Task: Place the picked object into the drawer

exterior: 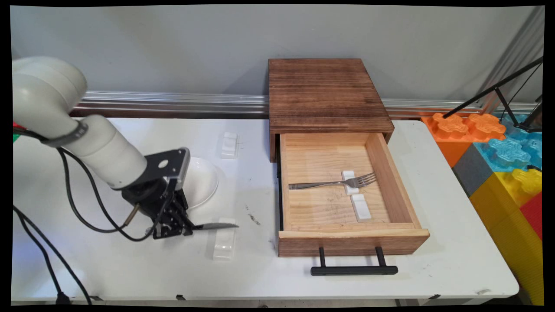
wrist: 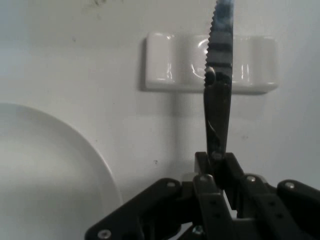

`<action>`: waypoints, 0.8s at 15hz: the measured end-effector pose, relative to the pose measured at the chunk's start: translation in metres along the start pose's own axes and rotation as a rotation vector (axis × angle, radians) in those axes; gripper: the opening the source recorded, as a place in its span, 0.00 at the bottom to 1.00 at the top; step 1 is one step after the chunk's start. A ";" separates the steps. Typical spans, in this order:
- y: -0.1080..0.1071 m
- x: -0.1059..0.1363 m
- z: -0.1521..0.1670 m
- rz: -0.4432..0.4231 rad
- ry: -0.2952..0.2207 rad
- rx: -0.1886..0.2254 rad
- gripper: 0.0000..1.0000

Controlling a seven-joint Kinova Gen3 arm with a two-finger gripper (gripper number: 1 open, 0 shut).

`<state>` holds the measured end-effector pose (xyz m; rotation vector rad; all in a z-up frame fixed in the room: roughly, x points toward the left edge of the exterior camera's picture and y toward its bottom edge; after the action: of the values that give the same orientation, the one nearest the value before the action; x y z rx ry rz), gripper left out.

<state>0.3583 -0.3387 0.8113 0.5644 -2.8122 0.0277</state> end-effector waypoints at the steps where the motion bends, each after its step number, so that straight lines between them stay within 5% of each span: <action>1: 0.000 0.001 -0.005 -0.001 0.003 0.001 0.00; 12: -0.012 0.047 -0.074 0.001 0.074 -0.009 0.00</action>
<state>0.3402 -0.3625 0.8945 0.5479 -2.7398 0.0350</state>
